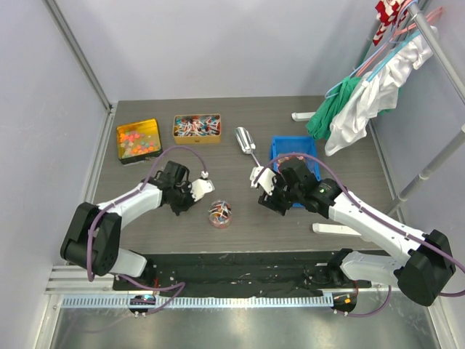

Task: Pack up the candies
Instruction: Pick up the bottle lid at the center of the board.

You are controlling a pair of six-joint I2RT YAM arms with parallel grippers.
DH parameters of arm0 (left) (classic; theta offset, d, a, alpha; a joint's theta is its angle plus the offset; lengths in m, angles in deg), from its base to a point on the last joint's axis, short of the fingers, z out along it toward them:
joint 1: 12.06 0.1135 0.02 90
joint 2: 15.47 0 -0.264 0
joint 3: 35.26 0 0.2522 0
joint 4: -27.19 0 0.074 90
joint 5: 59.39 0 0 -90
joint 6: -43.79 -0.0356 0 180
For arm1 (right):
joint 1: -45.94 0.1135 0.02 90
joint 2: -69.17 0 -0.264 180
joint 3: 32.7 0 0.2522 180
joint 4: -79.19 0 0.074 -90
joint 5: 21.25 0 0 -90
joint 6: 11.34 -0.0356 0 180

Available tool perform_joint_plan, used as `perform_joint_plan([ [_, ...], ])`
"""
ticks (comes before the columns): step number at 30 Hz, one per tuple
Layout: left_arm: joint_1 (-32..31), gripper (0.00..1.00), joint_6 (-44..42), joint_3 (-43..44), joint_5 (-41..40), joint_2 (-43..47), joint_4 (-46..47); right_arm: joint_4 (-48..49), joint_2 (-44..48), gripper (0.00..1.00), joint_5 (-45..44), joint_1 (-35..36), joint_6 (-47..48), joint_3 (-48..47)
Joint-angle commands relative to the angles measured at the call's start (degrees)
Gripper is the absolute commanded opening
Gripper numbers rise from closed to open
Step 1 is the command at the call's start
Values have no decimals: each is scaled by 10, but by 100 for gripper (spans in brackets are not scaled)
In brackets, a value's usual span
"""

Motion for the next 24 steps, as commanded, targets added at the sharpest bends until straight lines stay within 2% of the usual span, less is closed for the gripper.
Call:
perform_joint_plan([
  [1,-2,0,-4,28,30,1,-43,26,7,64,3,-1,-2,-2],
  [7,-1,0,-12,126,85,66,-181,33,2,64,-24,14,-2,-14],
  [13,-1,0,-29,251,179,131,-338,36,-6,69,-146,114,57,-40],
  [17,-1,0,-41,325,246,122,-420,34,10,71,-145,150,114,-76],
  [24,-1,0,-96,448,328,25,-597,7,18,72,-126,197,241,-135],
])
